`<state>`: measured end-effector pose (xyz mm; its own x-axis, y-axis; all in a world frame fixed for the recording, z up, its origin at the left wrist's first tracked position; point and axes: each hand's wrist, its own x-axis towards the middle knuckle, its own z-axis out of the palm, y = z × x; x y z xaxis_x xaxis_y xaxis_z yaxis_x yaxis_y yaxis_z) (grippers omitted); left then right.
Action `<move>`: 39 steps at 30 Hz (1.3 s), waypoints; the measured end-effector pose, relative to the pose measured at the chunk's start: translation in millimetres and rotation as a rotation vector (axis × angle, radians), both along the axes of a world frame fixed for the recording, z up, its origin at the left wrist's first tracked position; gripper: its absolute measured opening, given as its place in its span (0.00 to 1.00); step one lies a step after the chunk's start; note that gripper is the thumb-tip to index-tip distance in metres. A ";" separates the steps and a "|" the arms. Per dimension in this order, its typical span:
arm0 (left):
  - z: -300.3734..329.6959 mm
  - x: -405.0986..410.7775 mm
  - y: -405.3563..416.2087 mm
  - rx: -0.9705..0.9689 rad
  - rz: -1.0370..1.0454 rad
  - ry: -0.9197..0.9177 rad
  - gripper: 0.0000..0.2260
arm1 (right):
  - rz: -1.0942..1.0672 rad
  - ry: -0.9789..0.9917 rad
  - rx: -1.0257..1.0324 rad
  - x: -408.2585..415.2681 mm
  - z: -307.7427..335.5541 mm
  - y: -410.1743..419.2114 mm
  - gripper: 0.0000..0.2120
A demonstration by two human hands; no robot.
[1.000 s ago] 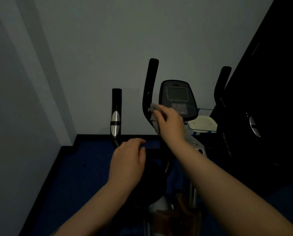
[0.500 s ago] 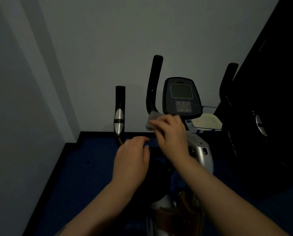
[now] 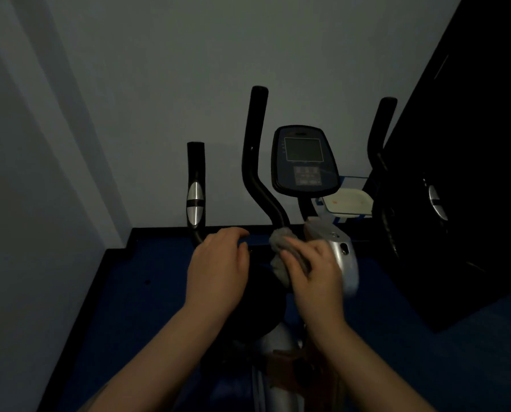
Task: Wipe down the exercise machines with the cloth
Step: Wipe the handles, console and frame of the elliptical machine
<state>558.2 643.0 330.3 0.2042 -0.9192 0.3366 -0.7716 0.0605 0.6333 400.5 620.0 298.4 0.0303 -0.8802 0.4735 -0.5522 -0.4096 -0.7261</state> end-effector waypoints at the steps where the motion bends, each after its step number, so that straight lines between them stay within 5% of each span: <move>1: 0.3 -0.5 0.6 -0.001 0.003 -0.007 0.13 | 0.010 -0.028 0.024 -1.7 4.5 -0.6 0.11; 9: -2.2 -1.8 2.8 -0.077 -0.018 -0.174 0.08 | -0.011 -0.084 0.003 14.0 9.5 -28.6 0.11; 13: -4.6 -1.4 2.5 -0.100 -0.015 -0.176 0.08 | 0.067 -0.149 -0.029 -7.9 -16.8 18.3 0.12; 20: -3.8 -0.8 2.2 -0.088 -0.012 -0.197 0.09 | -0.002 -0.180 -0.010 11.7 21.2 -41.5 0.11; 26: -5.6 0.0 1.0 -0.097 -0.017 -0.207 0.08 | 0.044 -0.162 -0.031 -3.1 -20.9 24.8 0.12; 33: -4.9 -0.3 1.5 -0.077 -0.010 -0.202 0.09 | -0.002 -0.208 0.057 8.1 25.7 -43.8 0.11; 39: -2.6 -1.5 3.5 -0.092 0.008 -0.163 0.09 | 0.069 -0.085 -0.050 1.4 -18.8 14.2 0.13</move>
<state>556.7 646.5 327.7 0.1470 -0.8815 0.4487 -0.8641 0.1063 0.4920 401.9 634.2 279.7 0.0481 -0.8528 0.5200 -0.4590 -0.4813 -0.7468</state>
